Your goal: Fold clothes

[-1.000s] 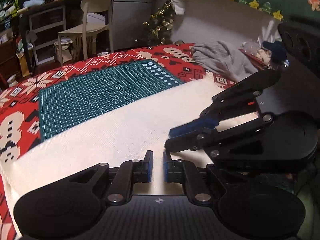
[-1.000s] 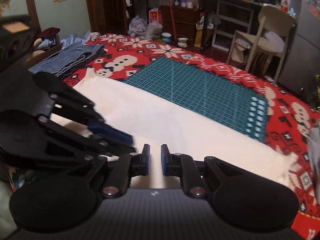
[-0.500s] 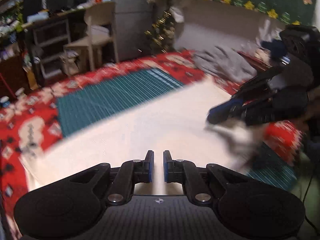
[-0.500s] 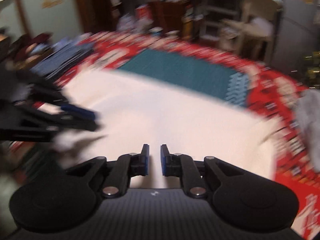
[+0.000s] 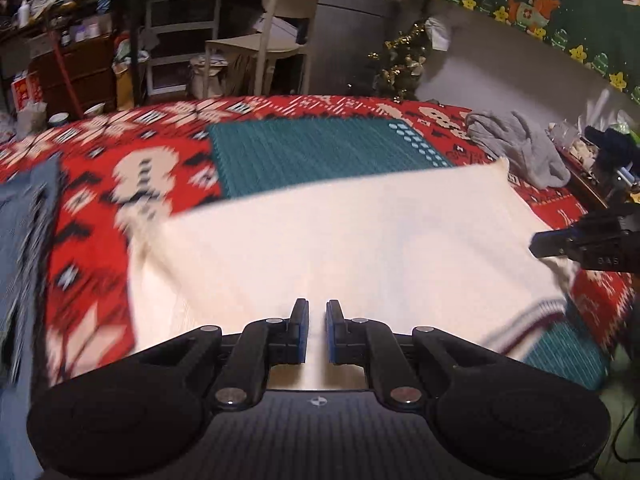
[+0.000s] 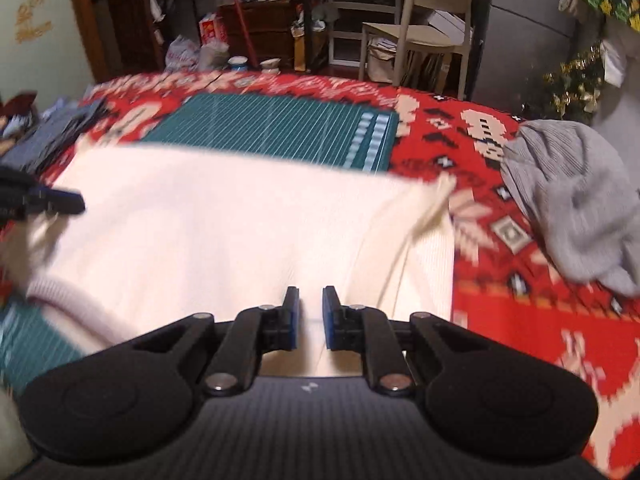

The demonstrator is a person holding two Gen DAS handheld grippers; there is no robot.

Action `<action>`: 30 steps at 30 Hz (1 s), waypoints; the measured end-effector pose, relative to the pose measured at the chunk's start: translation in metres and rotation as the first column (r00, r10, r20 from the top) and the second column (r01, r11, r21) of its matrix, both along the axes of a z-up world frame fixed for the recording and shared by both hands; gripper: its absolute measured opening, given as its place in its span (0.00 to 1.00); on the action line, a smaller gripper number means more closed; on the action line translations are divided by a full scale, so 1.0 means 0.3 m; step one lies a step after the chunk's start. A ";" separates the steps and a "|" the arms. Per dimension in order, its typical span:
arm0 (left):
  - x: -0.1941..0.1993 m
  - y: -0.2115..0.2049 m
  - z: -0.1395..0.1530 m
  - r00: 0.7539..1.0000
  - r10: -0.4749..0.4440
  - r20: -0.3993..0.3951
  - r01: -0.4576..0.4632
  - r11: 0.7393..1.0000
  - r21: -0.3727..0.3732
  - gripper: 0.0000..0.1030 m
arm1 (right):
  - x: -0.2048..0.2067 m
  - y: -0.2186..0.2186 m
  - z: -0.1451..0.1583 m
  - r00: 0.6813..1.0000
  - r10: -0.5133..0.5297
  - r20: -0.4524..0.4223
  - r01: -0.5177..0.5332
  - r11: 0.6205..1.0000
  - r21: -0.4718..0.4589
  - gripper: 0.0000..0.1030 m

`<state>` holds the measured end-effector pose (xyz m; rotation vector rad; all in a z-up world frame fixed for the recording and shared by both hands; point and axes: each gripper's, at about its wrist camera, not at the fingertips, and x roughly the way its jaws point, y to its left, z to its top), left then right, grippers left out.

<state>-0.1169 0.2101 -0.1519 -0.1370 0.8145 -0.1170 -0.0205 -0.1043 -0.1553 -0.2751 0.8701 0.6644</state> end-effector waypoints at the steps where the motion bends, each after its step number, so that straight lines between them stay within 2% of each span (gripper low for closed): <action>1: -0.033 -0.003 0.002 1.000 0.002 0.004 -0.002 1.000 0.001 0.09 | -0.030 -0.008 0.004 1.000 0.002 -0.011 -0.002 1.000 -0.005 0.13; 5: -0.113 -0.020 0.010 1.000 -0.006 0.003 0.006 0.999 0.031 0.09 | -0.066 -0.020 0.031 1.000 0.007 -0.025 -0.007 1.000 -0.012 0.13; 7: -0.093 -0.006 0.022 1.000 -0.002 0.019 0.001 0.999 0.040 0.08 | -0.038 -0.023 0.052 1.000 -0.009 -0.008 0.009 1.000 0.007 0.13; 10: -0.063 0.017 0.042 0.999 0.004 0.042 -0.006 0.999 0.054 0.08 | 0.057 -0.009 0.071 0.998 -0.025 0.049 0.024 0.999 0.028 0.13; 13: 0.029 0.050 0.043 0.997 0.013 0.076 -0.020 0.995 0.098 0.08 | 0.178 0.020 0.062 0.998 -0.048 0.040 0.046 0.997 0.058 0.12; 16: 0.129 0.101 0.031 0.997 0.048 0.052 -0.052 0.995 0.084 0.08 | 0.281 0.040 0.040 0.997 -0.077 0.023 0.074 0.992 0.098 0.11; 19: 0.170 0.154 0.009 0.995 0.088 0.040 -0.092 0.992 0.088 0.09 | 0.365 0.038 0.009 0.994 -0.104 0.014 0.102 0.988 0.118 0.10; 20: 0.184 0.172 0.002 0.994 0.102 0.036 -0.105 0.990 0.090 0.14 | 0.388 0.032 -0.003 0.994 -0.112 0.016 0.110 0.987 0.114 0.10; 22: 0.183 0.208 -0.007 0.992 0.117 0.044 -0.119 0.991 0.061 0.16 | 0.425 0.008 -0.021 0.990 -0.140 0.021 0.137 0.983 0.121 0.10; 24: 0.179 0.224 -0.005 0.989 0.142 0.046 -0.146 0.986 0.077 0.13 | 0.447 -0.023 -0.024 0.983 -0.181 0.019 0.177 0.976 0.124 0.02; 26: 0.170 0.242 -0.002 0.985 0.164 0.050 -0.167 0.982 0.083 0.06 | 0.451 -0.049 -0.017 0.980 -0.199 0.023 0.194 0.972 0.136 0.02; 30: 0.150 0.285 0.013 0.974 0.220 0.061 -0.225 0.971 0.084 0.06 | 0.448 -0.085 0.000 0.974 -0.219 0.052 0.211 0.968 0.137 0.02</action>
